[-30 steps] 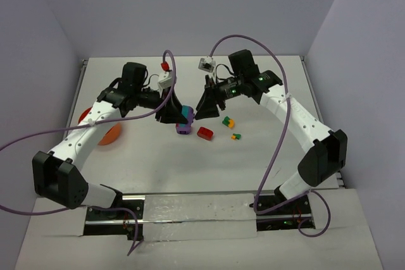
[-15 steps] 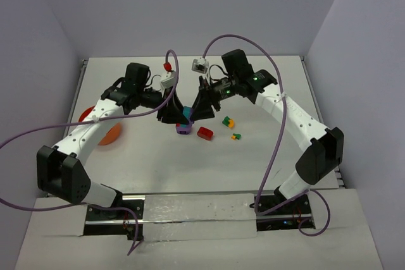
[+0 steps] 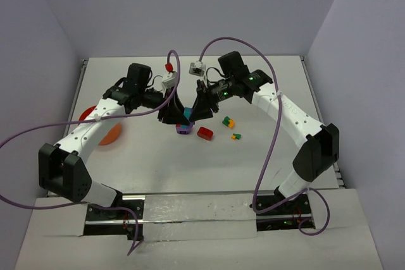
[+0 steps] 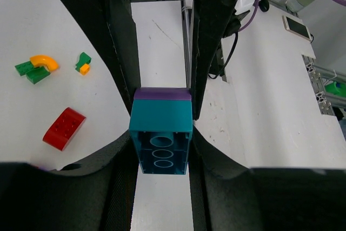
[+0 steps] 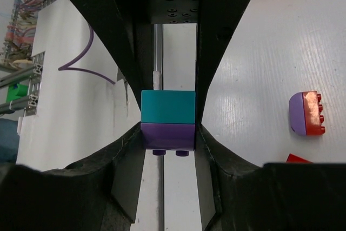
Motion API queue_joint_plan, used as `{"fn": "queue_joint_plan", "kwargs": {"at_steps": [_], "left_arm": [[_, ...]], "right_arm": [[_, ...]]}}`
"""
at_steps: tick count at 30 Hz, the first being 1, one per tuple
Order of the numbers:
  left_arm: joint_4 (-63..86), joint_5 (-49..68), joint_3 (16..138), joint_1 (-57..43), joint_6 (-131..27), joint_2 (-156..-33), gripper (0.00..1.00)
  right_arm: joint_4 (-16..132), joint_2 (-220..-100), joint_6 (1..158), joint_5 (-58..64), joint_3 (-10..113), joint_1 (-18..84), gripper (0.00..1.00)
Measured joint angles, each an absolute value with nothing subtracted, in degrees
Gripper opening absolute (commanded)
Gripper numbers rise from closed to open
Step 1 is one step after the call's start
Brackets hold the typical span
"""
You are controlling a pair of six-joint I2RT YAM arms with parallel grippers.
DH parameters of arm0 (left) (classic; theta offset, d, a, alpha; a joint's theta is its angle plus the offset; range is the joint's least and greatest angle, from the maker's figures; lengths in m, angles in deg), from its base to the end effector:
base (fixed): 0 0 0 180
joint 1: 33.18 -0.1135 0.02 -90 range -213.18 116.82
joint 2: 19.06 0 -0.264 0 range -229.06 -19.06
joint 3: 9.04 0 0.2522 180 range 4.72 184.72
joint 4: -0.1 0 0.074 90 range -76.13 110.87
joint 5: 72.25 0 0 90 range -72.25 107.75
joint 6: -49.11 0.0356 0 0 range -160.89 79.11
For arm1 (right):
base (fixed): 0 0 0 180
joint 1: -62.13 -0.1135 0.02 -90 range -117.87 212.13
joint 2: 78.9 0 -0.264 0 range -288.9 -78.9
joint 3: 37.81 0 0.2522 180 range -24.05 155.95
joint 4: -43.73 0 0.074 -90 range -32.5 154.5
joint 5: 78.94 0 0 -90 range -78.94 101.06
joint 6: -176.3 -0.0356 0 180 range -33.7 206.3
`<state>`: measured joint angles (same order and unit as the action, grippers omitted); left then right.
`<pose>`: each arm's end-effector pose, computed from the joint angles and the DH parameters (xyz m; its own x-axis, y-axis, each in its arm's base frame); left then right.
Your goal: Sort the legos into containers by color
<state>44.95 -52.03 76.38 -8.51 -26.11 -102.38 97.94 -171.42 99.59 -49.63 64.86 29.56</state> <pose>0.2629 -0.1575 0.3264 -0.3999 0.2807 -0.8725 0.9023 -0.0467 -0.4286 0.2745 0.2122 0.3581 -0.3884 -0.3816 -0.8388 -0.9051 -0.0129 0.4250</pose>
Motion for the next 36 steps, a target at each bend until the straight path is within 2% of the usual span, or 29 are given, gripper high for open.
{"fn": "queue_joint_plan", "kwargs": {"at_steps": [2,3,6,9,22,27,32,33,36], "left_arm": [[45.3,-52.0,76.4,-8.5,-26.0,-102.4,0.64],[45.5,-52.0,76.4,-8.5,-25.6,-102.4,0.72],[47.1,-52.0,76.6,-8.5,-23.7,-102.4,0.82],[50.0,-52.1,77.1,-8.8,-21.1,-102.4,0.81],[52.6,-53.3,78.2,-9.6,-19.7,-102.4,0.63],[51.2,-53.1,78.2,-9.6,-21.2,-102.4,0.42],[50.8,-52.6,78.2,-9.7,-21.6,-102.4,0.04],[50.8,-52.6,78.2,-9.7,-21.6,-102.4,0.0],[50.8,-52.6,78.2,-9.8,-21.5,-102.4,0.0]], "right_arm": [[98.2,-171.4,99.9,-49.6,64.9,29.5,0.0],[98.3,-171.4,100.2,-49.6,64.9,29.4,0.0],[98.8,-171.4,100.6,-49.5,64.8,29.3,0.0],[99.1,-171.3,101.1,-49.2,64.6,29.2,0.0],[99.8,-171.3,102.5,-46.1,64.2,27.9,0.0],[100.1,-171.3,102.5,-45.2,64.2,27.2,0.0],[100.3,-171.1,102.6,-44.8,64.2,26.9,0.0],[100.3,-171.1,102.6,-44.7,64.2,26.9,0.0],[100.3,-170.8,102.7,-44.4,64.1,26.8,0.0]]}}
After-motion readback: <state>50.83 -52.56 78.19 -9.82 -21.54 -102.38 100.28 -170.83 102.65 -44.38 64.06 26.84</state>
